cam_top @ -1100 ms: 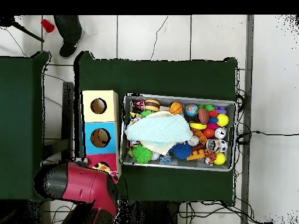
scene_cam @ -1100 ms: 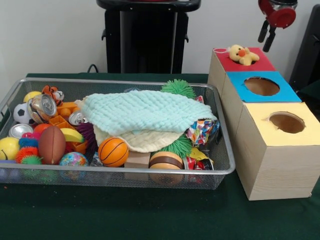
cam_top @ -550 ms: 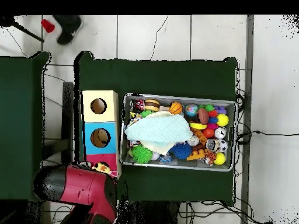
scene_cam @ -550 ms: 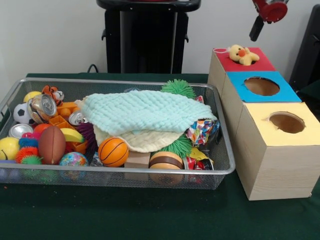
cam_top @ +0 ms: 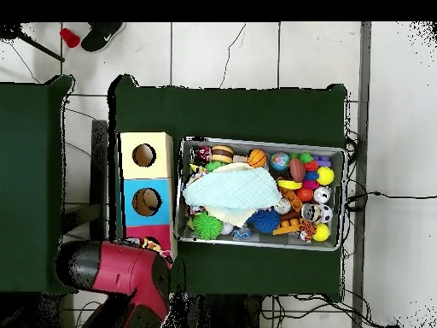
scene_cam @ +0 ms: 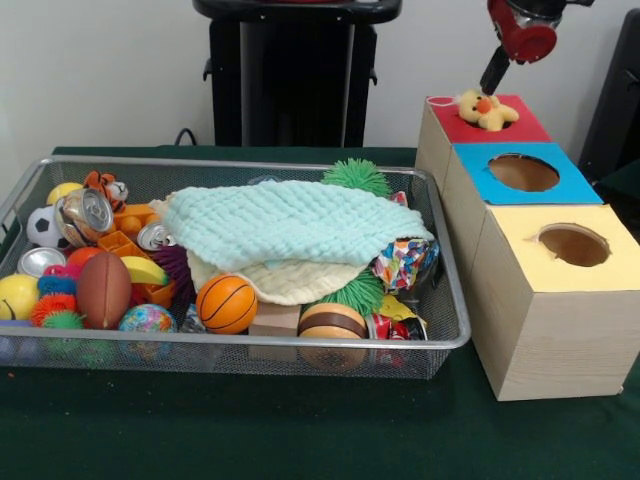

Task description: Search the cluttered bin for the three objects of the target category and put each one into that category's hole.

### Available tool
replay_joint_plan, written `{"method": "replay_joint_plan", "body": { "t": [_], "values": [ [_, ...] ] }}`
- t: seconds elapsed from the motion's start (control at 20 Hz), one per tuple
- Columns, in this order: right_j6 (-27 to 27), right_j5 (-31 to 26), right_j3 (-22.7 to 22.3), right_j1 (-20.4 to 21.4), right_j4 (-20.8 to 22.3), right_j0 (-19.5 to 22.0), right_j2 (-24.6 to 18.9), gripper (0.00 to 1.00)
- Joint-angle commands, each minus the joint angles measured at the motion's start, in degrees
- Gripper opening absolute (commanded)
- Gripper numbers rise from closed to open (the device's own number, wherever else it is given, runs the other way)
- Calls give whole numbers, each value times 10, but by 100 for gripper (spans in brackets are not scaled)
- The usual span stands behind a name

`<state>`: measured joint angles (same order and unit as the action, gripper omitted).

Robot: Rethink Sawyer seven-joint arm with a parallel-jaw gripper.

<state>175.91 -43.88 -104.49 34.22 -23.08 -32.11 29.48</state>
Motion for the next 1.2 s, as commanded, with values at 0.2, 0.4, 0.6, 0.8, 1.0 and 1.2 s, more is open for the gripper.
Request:
{"method": "replay_joint_plan", "body": {
  "t": [0.2, 0.4, 0.6, 0.8, 1.0, 1.2],
  "values": [
    [103, 80, -11, -74, -29, 24, -49, 0],
    [95, 97, -18, -82, -46, 27, -63, 0],
    [78, 113, -35, -74, -60, 37, -75, 0],
    [53, 121, -49, -51, -72, 52, -94, 0],
    [53, 107, -40, -46, -60, 53, -87, 0],
    [54, 34, -30, 0, -35, 42, -53, 0]
  ]
}}
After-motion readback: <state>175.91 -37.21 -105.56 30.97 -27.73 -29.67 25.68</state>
